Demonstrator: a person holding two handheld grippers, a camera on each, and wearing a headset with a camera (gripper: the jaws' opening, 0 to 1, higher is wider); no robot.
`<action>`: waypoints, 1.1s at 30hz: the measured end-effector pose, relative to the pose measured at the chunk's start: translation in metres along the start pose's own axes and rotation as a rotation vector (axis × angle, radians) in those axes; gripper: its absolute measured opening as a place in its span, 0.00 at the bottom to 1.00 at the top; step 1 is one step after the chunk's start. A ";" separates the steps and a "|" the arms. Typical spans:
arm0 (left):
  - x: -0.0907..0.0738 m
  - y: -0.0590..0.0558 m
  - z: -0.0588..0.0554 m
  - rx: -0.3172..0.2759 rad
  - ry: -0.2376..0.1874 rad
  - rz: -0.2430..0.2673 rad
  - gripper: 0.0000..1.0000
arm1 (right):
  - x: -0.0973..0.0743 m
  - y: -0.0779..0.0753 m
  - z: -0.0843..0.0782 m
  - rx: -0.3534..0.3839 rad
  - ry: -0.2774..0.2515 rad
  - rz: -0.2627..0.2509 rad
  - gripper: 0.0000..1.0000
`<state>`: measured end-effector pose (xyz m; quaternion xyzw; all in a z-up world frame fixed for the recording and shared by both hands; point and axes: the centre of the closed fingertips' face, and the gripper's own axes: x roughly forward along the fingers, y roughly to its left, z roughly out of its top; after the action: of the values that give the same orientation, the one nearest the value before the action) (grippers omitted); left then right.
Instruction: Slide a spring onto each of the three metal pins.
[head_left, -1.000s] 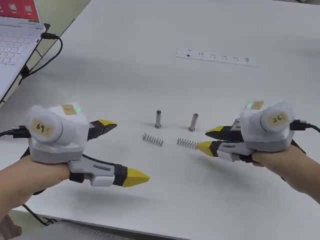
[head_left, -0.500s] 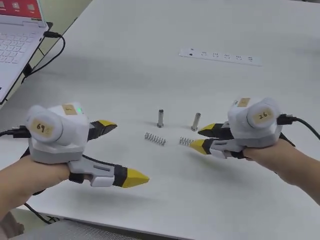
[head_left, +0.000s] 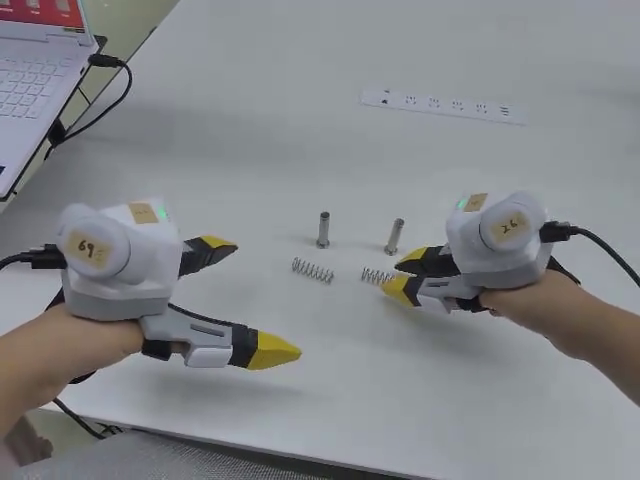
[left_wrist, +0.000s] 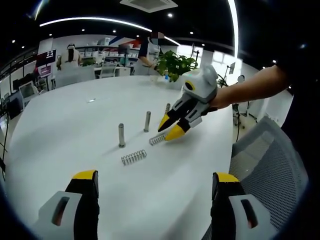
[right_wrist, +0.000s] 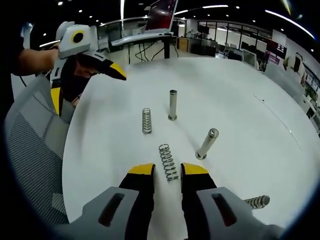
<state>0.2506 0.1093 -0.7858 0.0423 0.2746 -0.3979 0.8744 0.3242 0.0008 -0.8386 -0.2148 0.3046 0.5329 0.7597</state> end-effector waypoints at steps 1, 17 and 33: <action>0.000 0.000 0.000 -0.001 -0.001 0.001 0.90 | 0.001 0.000 0.000 0.001 0.000 0.000 0.18; -0.002 0.001 -0.003 -0.008 0.005 0.002 0.90 | 0.008 0.002 -0.008 -0.025 0.030 0.015 0.09; 0.015 -0.011 0.015 0.022 -0.013 -0.051 0.88 | -0.032 0.004 0.002 -0.061 -0.021 -0.002 0.08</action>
<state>0.2569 0.0873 -0.7794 0.0425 0.2653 -0.4231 0.8653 0.3131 -0.0182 -0.8152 -0.2326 0.2798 0.5433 0.7566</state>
